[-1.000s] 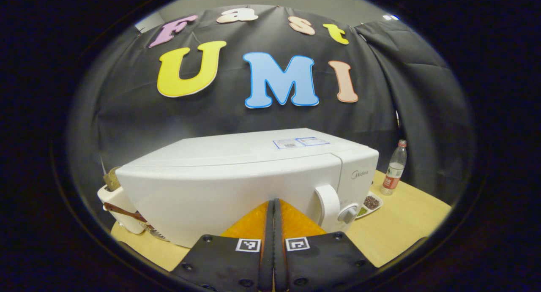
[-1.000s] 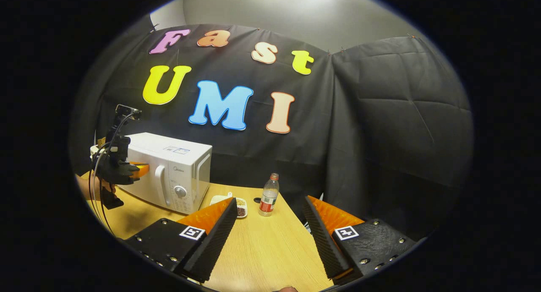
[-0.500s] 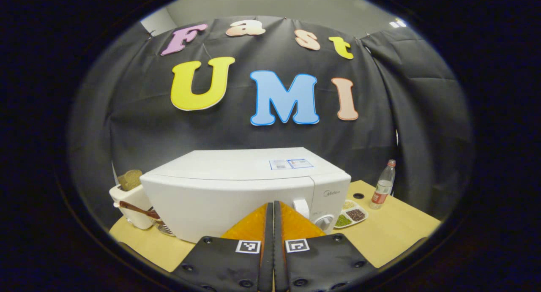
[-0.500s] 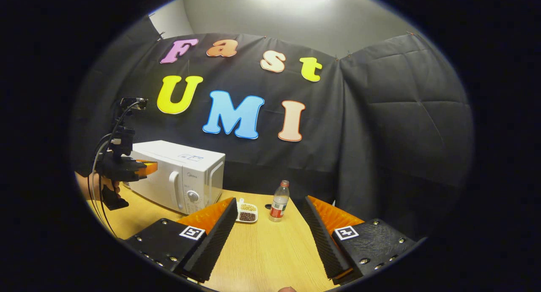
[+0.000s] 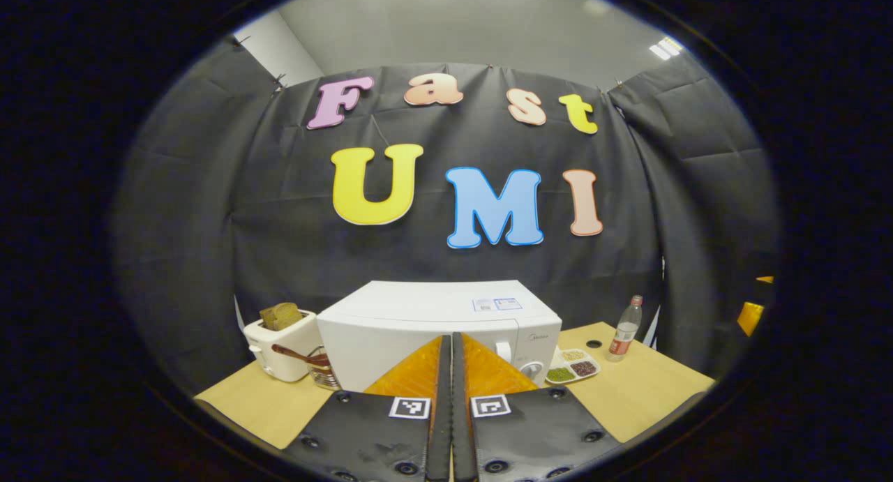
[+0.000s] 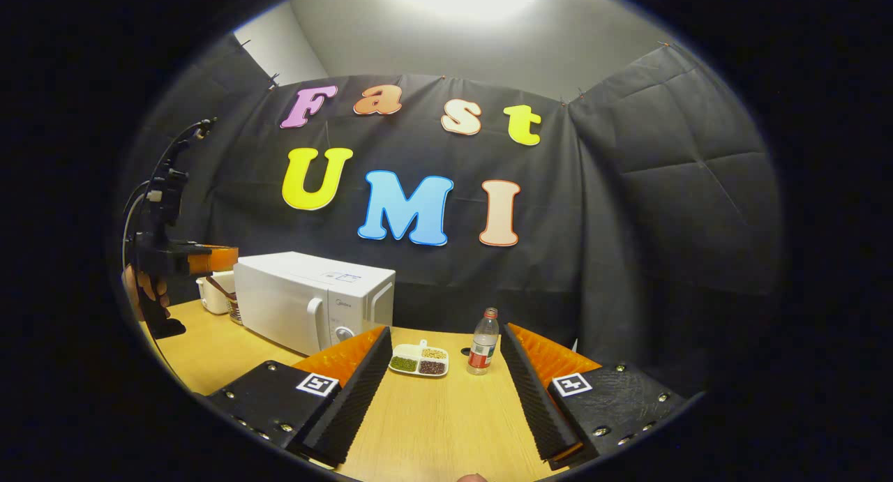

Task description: Open the microwave oven with the left hand, put the food in, and close the microwave oven.

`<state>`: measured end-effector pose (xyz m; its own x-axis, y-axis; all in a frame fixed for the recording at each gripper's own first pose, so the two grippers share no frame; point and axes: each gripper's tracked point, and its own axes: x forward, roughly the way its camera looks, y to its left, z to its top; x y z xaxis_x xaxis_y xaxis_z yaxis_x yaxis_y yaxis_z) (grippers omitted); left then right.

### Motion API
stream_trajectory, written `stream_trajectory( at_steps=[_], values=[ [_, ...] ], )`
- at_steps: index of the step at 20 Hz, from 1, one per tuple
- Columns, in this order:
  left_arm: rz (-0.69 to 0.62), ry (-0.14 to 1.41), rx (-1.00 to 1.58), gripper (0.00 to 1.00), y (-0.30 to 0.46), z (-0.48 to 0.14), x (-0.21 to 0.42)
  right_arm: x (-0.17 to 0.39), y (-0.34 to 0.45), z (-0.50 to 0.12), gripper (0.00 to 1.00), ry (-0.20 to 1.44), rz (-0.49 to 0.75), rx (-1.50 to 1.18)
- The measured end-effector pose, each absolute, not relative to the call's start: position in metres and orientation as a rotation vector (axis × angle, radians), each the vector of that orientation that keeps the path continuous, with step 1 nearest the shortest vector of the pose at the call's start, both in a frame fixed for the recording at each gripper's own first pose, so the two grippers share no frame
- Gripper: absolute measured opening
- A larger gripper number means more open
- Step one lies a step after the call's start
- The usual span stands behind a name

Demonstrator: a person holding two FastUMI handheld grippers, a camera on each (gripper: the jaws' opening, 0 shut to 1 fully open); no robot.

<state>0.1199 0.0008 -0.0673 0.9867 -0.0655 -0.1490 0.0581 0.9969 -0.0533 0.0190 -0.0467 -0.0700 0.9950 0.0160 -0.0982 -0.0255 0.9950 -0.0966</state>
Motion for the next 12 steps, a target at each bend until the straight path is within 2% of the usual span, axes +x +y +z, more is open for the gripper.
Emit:
stream_trajectory(
  at_steps=[2, 3, 4, 9, 11, 12],
  values=[
    [-0.049, 0.138, -0.046, 0.07, 0.013, -0.055, 0.096, 0.014, -0.036, -0.066, 0.96, 0.092, 0.031, -0.088],
    [-0.044, 0.124, -0.042, 0.11, 0.019, -0.047, 0.083, 0.011, -0.027, -0.060, 0.96, 0.078, 0.041, -0.085],
    [-0.035, 0.116, -0.038, 0.07, 0.027, -0.042, 0.070, 0.005, -0.020, -0.058, 0.96, 0.070, 0.049, -0.085],
    [-0.036, 0.103, -0.039, 0.07, 0.048, -0.029, 0.012, -0.018, 0.015, -0.043, 0.96, 0.046, 0.073, -0.082],
    [-0.028, 0.101, -0.032, 0.11, 0.055, -0.029, -0.005, -0.026, 0.024, -0.041, 0.95, 0.043, 0.073, -0.081],
    [-0.033, 0.091, -0.033, 0.22, 0.057, -0.026, -0.014, -0.031, 0.029, -0.041, 0.95, 0.044, 0.073, -0.077]
  ],
)
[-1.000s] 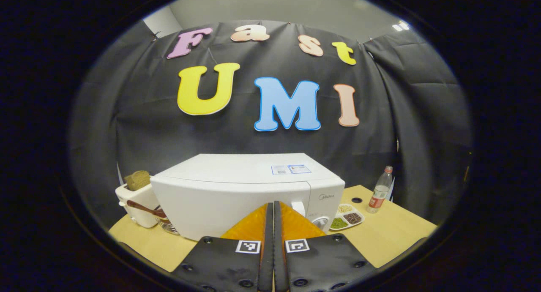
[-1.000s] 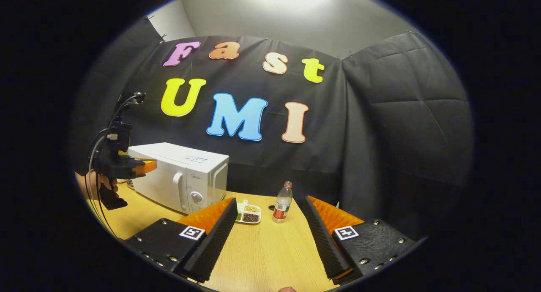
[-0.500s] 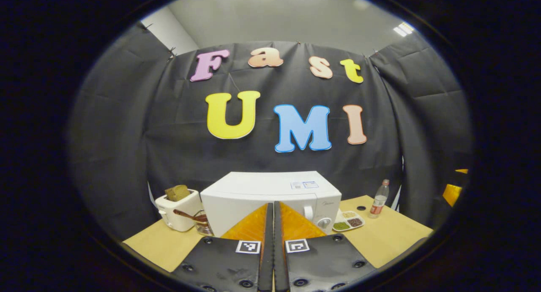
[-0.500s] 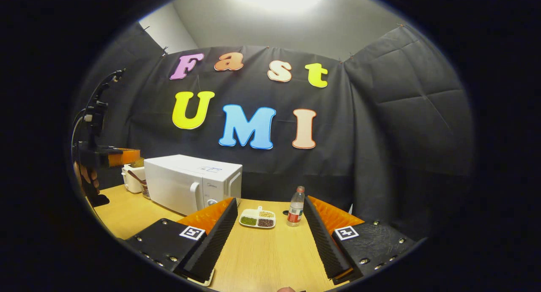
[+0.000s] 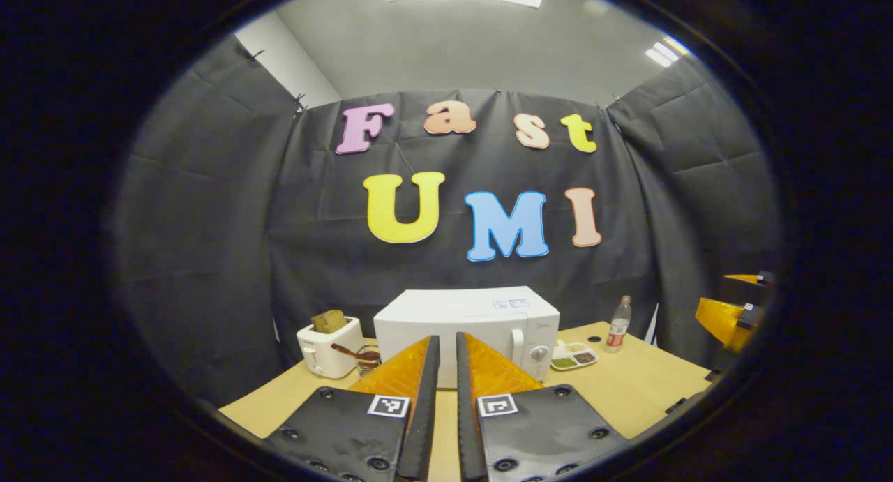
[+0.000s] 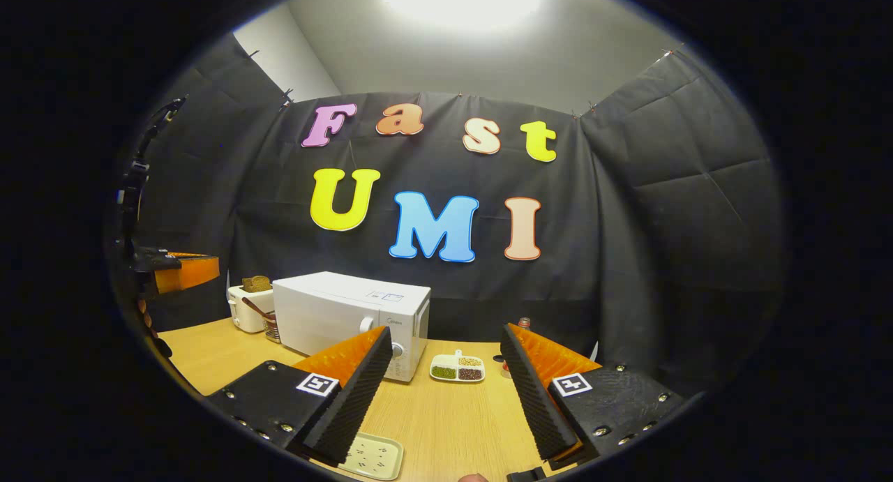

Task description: Open the microwave oven with the left hand, put the food in, and close the microwave oven.

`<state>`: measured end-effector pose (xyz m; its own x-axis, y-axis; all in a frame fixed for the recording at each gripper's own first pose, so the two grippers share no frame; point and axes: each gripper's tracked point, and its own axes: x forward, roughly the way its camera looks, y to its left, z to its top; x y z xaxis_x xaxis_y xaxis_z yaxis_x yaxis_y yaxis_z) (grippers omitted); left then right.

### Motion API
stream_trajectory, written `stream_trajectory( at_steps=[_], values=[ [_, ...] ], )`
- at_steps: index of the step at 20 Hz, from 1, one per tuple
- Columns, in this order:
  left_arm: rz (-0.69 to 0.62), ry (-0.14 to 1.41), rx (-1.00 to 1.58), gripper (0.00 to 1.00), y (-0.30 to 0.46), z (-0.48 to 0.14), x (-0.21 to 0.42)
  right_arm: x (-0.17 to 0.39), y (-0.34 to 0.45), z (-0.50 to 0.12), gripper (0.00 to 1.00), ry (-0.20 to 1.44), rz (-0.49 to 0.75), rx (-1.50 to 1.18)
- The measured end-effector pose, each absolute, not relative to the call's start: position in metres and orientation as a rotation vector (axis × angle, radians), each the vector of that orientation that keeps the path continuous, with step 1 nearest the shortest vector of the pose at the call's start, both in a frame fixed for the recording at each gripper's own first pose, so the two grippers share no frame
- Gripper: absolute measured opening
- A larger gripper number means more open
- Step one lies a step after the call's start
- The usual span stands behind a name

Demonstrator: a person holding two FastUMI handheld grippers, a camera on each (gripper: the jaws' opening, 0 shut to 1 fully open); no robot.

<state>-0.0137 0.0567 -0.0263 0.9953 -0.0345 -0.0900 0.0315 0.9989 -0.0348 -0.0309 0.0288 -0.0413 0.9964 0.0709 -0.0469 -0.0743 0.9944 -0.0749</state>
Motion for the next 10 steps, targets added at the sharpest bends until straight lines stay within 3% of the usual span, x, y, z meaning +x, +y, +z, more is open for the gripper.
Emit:
stream_trajectory(
  at_steps=[1, 5, 7, 10],
  values=[
    [-0.038, 0.081, -0.037, 0.25, 0.057, -0.025, -0.020, -0.034, 0.031, -0.040, 0.96, 0.044, 0.069, -0.074],
    [-0.072, 0.041, -0.074, 0.85, 0.057, -0.017, -0.035, -0.043, 0.037, -0.038, 0.95, 0.040, 0.059, -0.067],
    [-0.067, 0.024, -0.066, 1.00, 0.059, -0.014, -0.041, -0.046, 0.038, -0.037, 0.95, 0.042, 0.060, -0.060],
    [-0.053, 0.019, -0.040, 0.97, 0.063, -0.013, -0.040, -0.047, 0.039, -0.034, 0.95, 0.036, 0.061, -0.057]
  ],
)
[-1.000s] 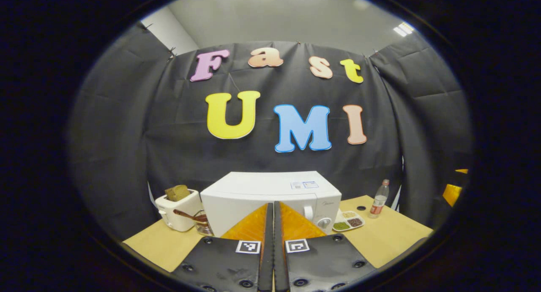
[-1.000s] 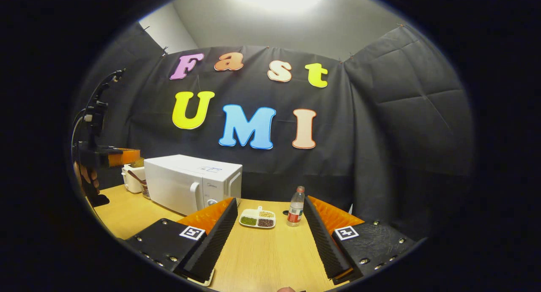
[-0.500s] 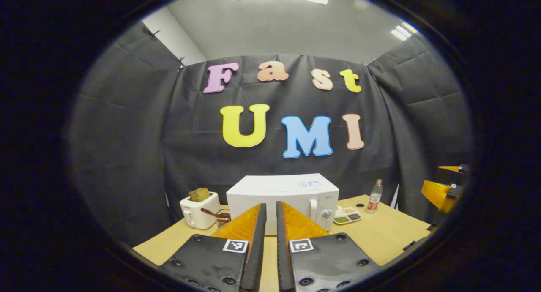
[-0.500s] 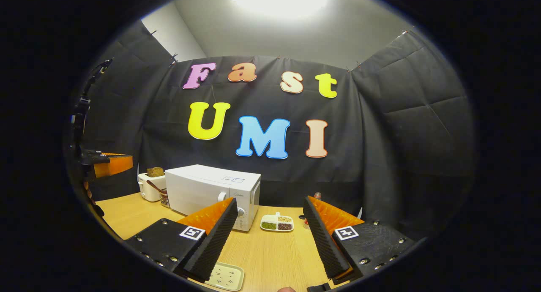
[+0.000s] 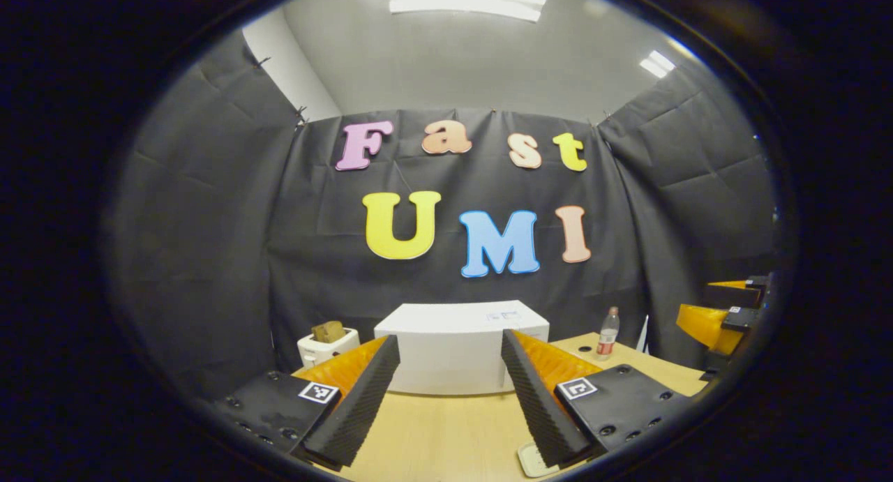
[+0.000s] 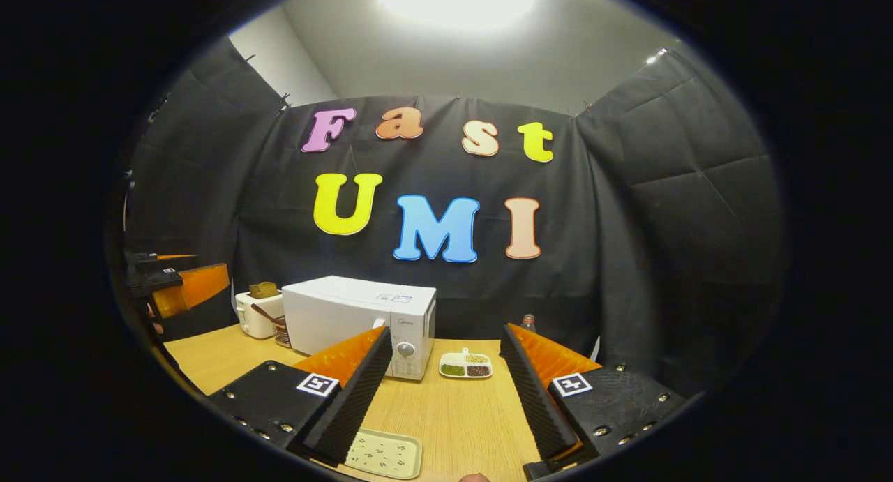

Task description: Open the microwave oven with the left hand, put the food in, and close the microwave oven.

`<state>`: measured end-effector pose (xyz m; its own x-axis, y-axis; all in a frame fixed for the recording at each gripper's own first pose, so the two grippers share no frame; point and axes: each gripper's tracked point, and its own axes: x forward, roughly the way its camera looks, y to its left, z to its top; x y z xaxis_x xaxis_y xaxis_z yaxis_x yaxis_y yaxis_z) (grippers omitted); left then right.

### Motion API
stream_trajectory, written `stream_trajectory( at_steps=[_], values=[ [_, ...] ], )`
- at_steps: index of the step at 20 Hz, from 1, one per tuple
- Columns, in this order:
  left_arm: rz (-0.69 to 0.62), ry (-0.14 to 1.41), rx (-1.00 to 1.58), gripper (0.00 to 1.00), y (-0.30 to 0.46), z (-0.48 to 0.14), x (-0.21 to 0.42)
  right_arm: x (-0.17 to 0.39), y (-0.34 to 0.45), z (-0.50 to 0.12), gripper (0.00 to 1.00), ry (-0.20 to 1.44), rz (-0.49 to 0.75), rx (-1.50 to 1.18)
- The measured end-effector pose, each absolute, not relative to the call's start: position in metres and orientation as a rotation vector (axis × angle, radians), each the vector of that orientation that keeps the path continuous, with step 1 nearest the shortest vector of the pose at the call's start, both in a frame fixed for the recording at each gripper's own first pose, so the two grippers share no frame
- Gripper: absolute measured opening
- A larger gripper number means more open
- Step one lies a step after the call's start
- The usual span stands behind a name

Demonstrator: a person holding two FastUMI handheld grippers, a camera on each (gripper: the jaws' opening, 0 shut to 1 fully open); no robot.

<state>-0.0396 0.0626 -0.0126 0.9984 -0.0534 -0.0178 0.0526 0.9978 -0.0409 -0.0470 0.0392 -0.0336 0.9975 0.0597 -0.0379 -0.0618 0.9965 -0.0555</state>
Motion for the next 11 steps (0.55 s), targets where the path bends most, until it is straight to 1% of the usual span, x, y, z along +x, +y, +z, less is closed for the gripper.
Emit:
stream_trajectory(
  at_steps=[2, 11],
  values=[
    [-0.047, 0.020, -0.048, 0.99, 0.0629, -0.0146, -0.0387, -0.0463, 0.0375, -0.0305, 0.95, 0.027, 0.057, -0.059],
    [-0.032, 0.017, -0.060, 0.99, 0.0700, -0.0144, -0.0362, -0.0423, 0.0413, -0.0264, 0.95, 0.015, 0.067, -0.065]
  ],
)
